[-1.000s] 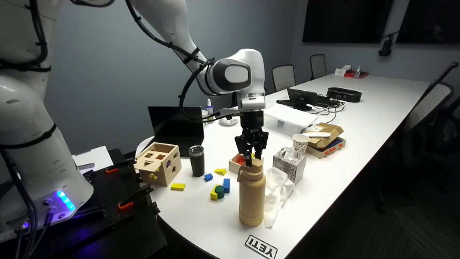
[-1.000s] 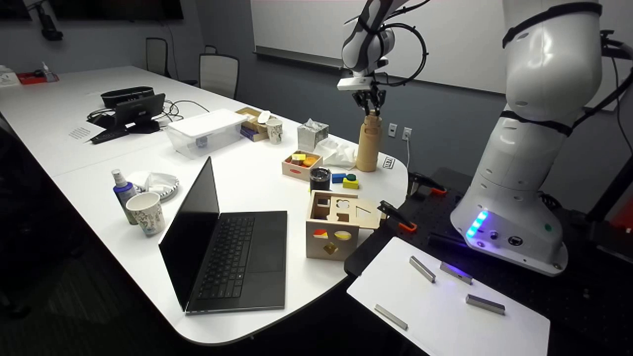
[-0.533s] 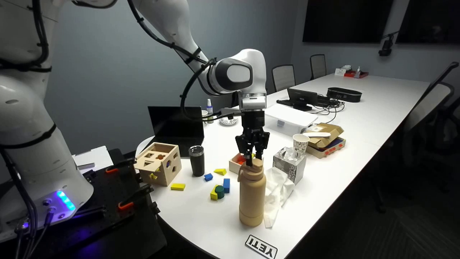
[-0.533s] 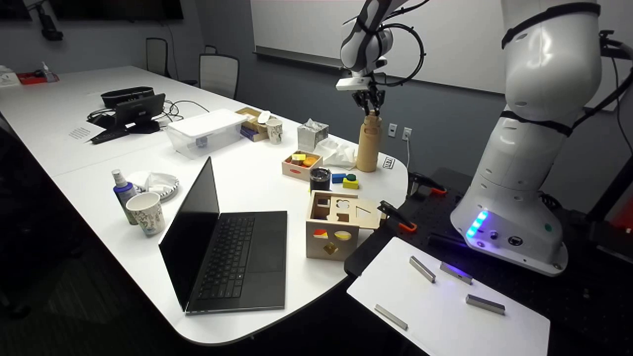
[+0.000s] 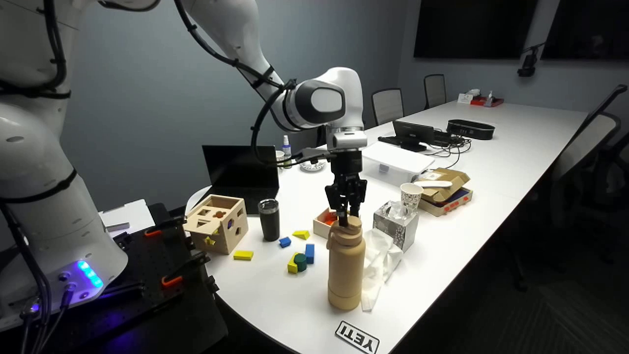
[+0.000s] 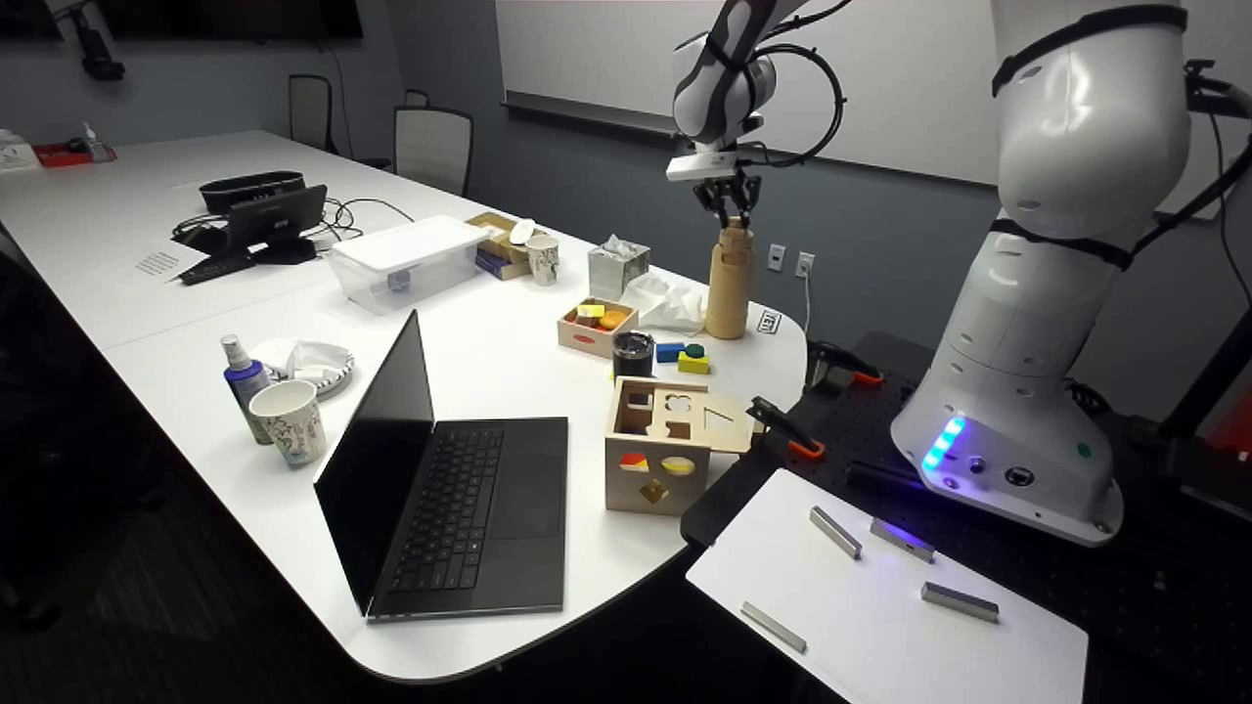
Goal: Turn the cap on the water bottle
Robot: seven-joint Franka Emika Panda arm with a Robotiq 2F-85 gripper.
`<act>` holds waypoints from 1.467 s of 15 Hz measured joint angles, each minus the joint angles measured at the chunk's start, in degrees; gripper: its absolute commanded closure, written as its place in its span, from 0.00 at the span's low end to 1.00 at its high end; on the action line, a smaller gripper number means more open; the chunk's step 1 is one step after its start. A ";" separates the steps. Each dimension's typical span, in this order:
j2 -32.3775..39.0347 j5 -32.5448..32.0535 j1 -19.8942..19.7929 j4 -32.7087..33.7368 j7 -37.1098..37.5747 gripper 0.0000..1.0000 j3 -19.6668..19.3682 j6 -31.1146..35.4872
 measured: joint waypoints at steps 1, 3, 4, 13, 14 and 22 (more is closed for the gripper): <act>0.00 -0.60 -0.01 -0.01 -1.20 0.80 0.14 0.22; 0.00 -1.73 -0.07 -0.07 -3.33 0.80 0.44 0.80; 0.00 -2.16 -0.08 -0.12 -4.31 0.80 0.53 1.14; 0.21 -2.94 -0.69 -0.89 -7.59 0.14 0.50 2.09; 0.36 -2.97 -0.70 -1.28 -7.59 0.07 0.46 2.16; 0.26 -3.06 -0.55 -2.14 -7.58 0.00 0.40 2.47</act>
